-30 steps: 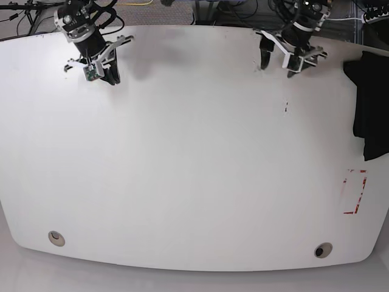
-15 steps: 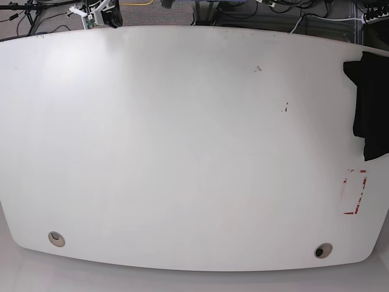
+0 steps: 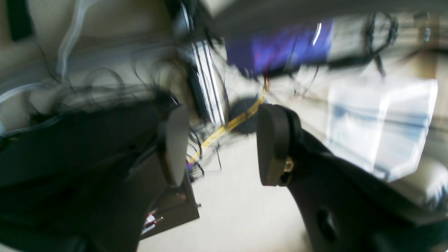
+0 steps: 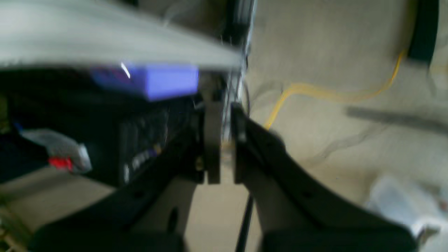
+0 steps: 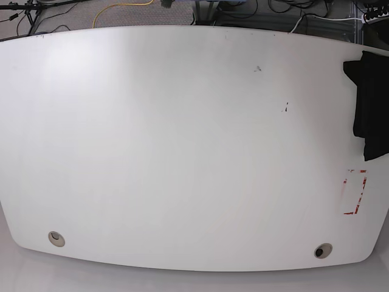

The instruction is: Fold the T-shirt properly

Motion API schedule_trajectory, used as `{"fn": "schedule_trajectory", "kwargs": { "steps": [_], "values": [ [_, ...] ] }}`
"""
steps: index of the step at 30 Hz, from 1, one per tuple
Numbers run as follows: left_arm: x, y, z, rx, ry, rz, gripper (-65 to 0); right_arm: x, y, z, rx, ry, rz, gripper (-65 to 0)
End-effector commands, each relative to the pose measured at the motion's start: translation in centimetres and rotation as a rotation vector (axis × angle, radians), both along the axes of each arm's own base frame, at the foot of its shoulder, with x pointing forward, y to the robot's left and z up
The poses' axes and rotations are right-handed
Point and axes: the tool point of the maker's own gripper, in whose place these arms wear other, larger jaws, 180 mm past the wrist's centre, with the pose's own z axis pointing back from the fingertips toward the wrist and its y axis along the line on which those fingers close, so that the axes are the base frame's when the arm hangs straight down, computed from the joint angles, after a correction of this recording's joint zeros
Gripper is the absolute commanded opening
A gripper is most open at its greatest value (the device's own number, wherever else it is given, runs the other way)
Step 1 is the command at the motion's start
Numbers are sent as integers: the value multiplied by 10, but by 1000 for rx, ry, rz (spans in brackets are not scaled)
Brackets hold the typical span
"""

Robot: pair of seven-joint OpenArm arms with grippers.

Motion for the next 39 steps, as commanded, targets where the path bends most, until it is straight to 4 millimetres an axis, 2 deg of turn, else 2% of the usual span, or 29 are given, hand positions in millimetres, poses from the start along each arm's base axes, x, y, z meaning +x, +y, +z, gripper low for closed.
{"fn": "schedule_trajectory", "kwargs": {
  "steps": [1, 8, 12, 16, 19, 21, 23, 26, 32, 39],
  "values": [
    [-10, 10, -15, 0, 32, 2, -371, -11, -5, -12, 10, 29, -28, -607],
    [-20, 26, -62, 16, 122, 45, -371, -37, -6, -49, 30, 102, -72, -607],
    [-35, 24, -84, 3, 180, 72, -371, -37, -4, -68, 32, 127, -64, -607],
    [-38, 20, -109, -11, 238, 85, -371, -39, 1, -87, 43, 166, -62, -607],
    [-44, 24, -130, 18, 299, 120, -371, -38, 6, -101, 57, 194, -59, -607],
    [-42, 33, -145, 60, 315, 165, -371, -34, 9, -111, 64, 208, -55, -607],
    [-49, 50, -156, 112, 334, 200, -371, -33, 10, -122, 56, 232, -57, -607],
    [-45, 57, -168, 139, 332, 231, -371, -25, 9, -135, 36, 245, -66, -607],
    [-40, 53, -180, 132, 351, 245, -371, -14, 5, -157, 7, 262, -80, -607],
    [-14, 54, -186, 140, 332, 252, -371, -4, 4, -181, -45, 311, -57, -606]
  ]
}}
